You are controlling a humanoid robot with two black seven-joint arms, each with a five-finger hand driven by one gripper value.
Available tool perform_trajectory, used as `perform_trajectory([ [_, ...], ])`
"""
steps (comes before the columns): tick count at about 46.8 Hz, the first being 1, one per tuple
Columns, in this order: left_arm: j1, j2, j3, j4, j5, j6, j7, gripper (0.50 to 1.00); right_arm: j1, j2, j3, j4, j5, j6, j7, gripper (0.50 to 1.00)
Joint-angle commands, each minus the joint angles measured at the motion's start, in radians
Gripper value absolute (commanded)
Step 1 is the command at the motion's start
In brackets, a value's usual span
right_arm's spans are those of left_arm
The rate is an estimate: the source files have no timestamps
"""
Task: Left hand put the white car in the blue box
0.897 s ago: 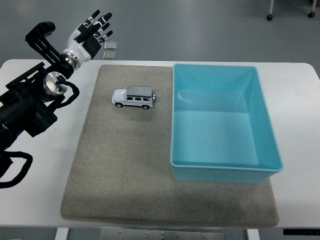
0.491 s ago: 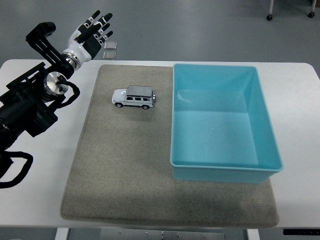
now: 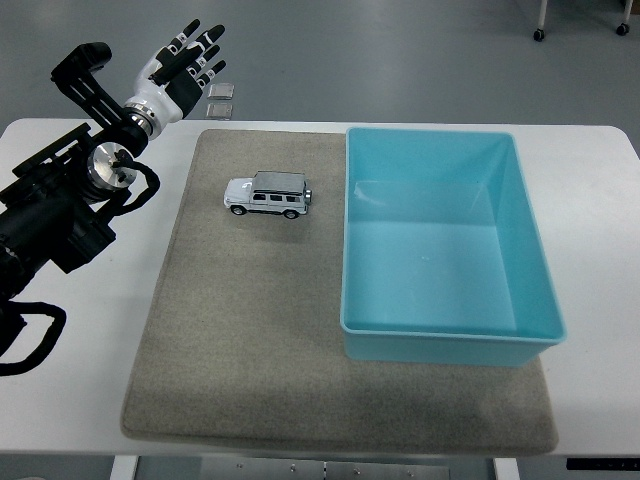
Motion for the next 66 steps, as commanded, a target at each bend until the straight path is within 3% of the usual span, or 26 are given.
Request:
perform_trajectory([
  [1, 0.0, 0.001, 0.0, 0.0, 0.001, -0.001, 0.0, 0.999, -0.001, 0.0, 0.0, 0.0, 0.0, 0.0, -0.001, 0.936],
  [25, 0.002, 0.005, 0.005, -0.013, 0.007, -0.004, 0.0, 0.999, -0.001, 0.0, 0.0, 0.0, 0.0, 0.0, -0.001, 0.936],
  [39, -0.003, 0.005, 0.023, -0.028, 0.218, -0.016, 0.0, 0.999, 0.001, 0.0, 0.0, 0.0, 0.0, 0.0, 0.0, 0.936],
  [54, -0.01, 0.063, 0.085, -0.174, 0.522, -0.03, 0.0, 0.999, -0.001, 0.0, 0.0, 0.0, 0.0, 0.0, 0.0, 0.936],
  [66, -0.047, 0.161, 0.233, -0.321, 0.633, -0.061, 0.0, 0.999, 0.001, 0.0, 0.0, 0.0, 0.0, 0.0, 0.0, 0.936],
])
